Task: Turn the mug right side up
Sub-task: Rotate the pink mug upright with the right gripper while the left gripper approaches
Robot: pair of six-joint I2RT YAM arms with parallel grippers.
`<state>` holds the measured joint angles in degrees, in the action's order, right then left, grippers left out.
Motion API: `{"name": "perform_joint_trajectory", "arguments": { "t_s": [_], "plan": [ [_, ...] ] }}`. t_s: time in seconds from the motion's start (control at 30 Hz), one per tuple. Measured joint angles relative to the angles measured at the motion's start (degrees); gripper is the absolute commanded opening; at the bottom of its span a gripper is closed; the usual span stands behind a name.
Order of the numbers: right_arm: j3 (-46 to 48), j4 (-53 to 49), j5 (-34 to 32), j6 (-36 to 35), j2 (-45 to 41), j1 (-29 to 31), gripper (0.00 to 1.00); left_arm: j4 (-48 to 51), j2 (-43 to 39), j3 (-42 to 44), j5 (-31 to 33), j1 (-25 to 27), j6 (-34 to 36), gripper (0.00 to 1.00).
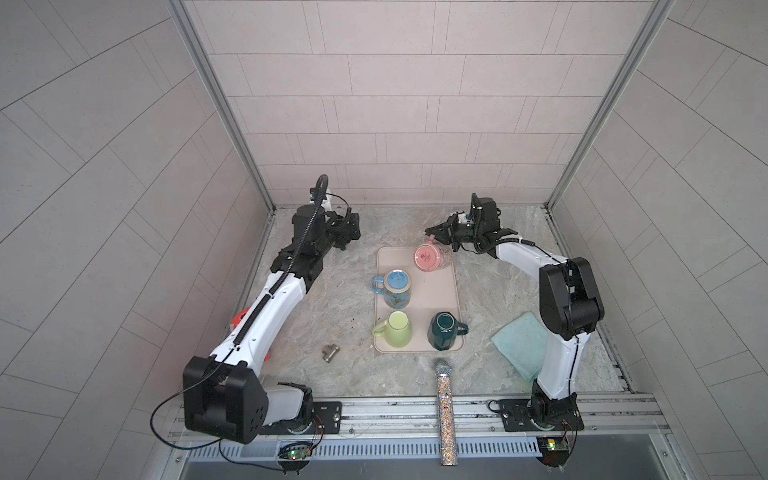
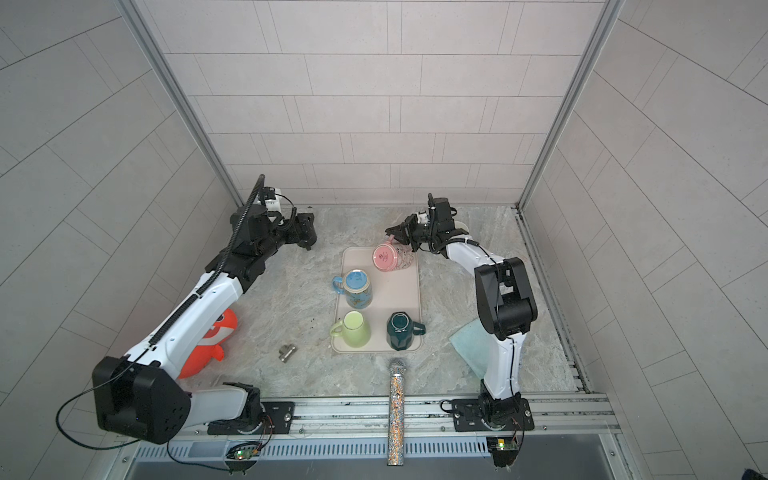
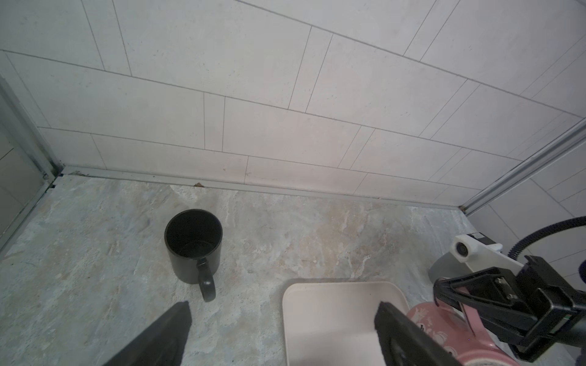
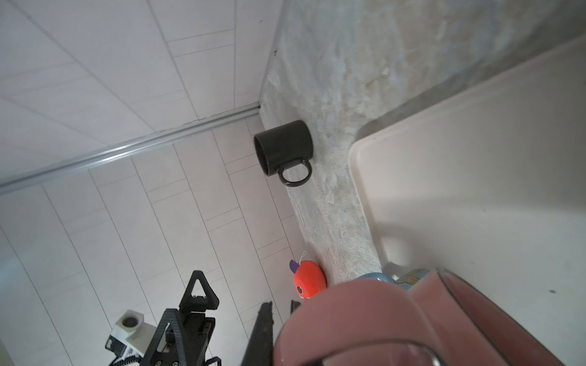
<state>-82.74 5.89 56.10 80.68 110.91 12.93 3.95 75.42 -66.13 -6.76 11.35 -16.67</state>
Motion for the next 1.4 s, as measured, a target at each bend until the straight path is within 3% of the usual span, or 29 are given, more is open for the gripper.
{"name": "perform_joint_trajectory", "arguments": {
  "t_s": [0.13,0.33,0.67,0.87,1.13,1.4],
  "plan": [
    [-2.10,0.76,1.14,-7.67,-0.15,1.38,0.00,-0.20,1.33,-3.34,-2.69,0.02,-0.94,0.95],
    [-2.49,-4.87,1.05,-25.03,-3.63,3.91,0.00,0.72,5.18,-9.75,-6.93,0.02,-2.62,0.93],
    [-5.79,-19.47,-8.87,-59.98,-15.91,12.31,0.00,3.67,13.81,-19.52,-21.35,0.07,-9.09,0.84],
    [-9.84,-30.14,-16.46,-78.23,-18.38,17.35,0.00,7.32,16.26,-23.76,-29.11,1.64,-10.43,0.83],
    [-9.97,-38.05,-24.57,-89.92,-18.38,18.75,0.00,14.93,15.43,-26.49,-35.65,3.74,-7.80,0.83],
    [-11.26,-39.50,-27.61,-94.88,-18.36,20.50,0.00,23.85,15.43,-29.18,-38.29,5.20,-3.30,0.81]
  ]
}}
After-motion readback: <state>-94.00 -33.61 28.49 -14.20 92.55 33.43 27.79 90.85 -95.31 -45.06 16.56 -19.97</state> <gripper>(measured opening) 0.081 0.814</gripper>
